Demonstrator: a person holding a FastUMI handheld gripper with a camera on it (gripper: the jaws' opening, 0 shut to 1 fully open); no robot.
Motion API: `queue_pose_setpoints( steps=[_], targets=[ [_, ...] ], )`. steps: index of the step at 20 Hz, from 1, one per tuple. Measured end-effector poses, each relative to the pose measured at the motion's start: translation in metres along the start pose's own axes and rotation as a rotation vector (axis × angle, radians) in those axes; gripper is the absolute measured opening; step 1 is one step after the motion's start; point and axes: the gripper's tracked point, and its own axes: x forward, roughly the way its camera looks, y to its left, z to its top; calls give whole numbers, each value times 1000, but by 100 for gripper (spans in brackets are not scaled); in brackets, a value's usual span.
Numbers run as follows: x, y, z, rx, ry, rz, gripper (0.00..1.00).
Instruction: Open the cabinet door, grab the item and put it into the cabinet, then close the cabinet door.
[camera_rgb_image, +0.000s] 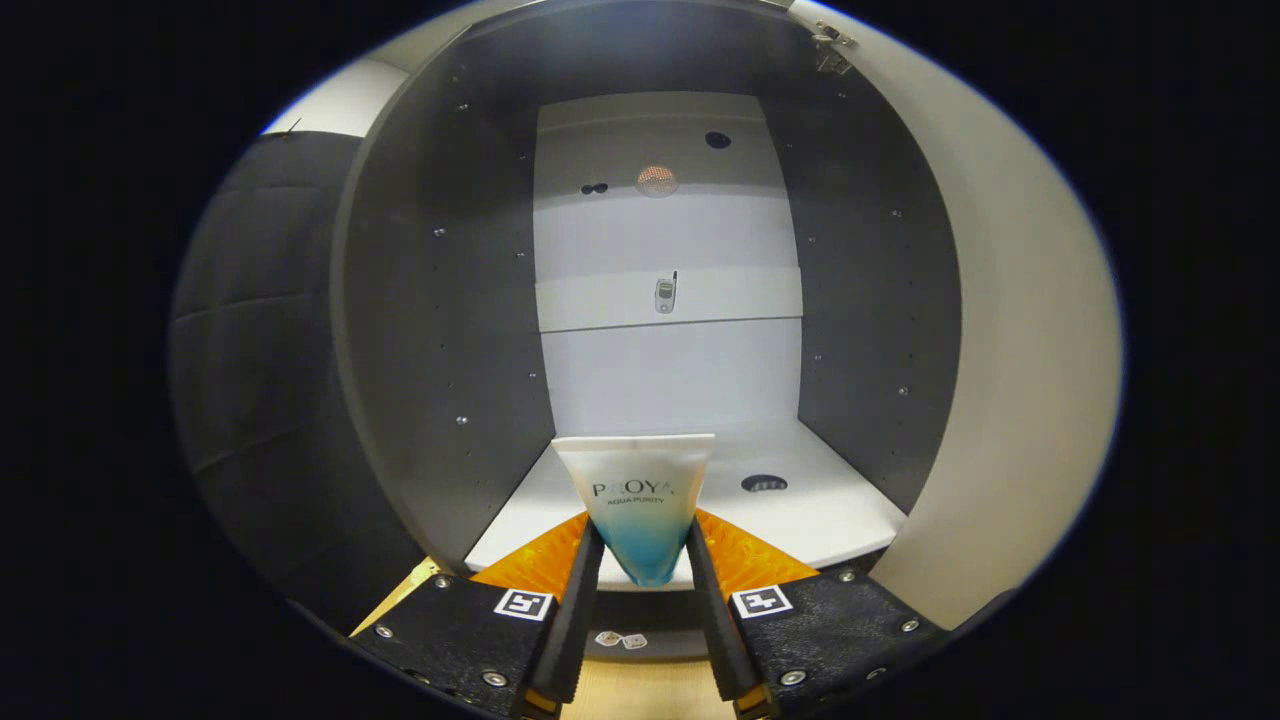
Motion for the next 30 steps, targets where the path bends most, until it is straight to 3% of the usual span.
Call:
queue_pose_setpoints(
  steps=[9, 17, 19, 20, 24, 30],
  targets=[
    [57, -3, -2, -32, 108, -22, 51],
    [68, -4, -7, -17, 145, -43, 54],
    [67, -3, -7, -5, 142, -45, 59],
    [64, -5, -5, 4, 132, -52, 71],
    [36, -3, 17, 41, 31, -52, 94],
    [-37, 4, 42, -12, -103, -33, 94]
  ],
)
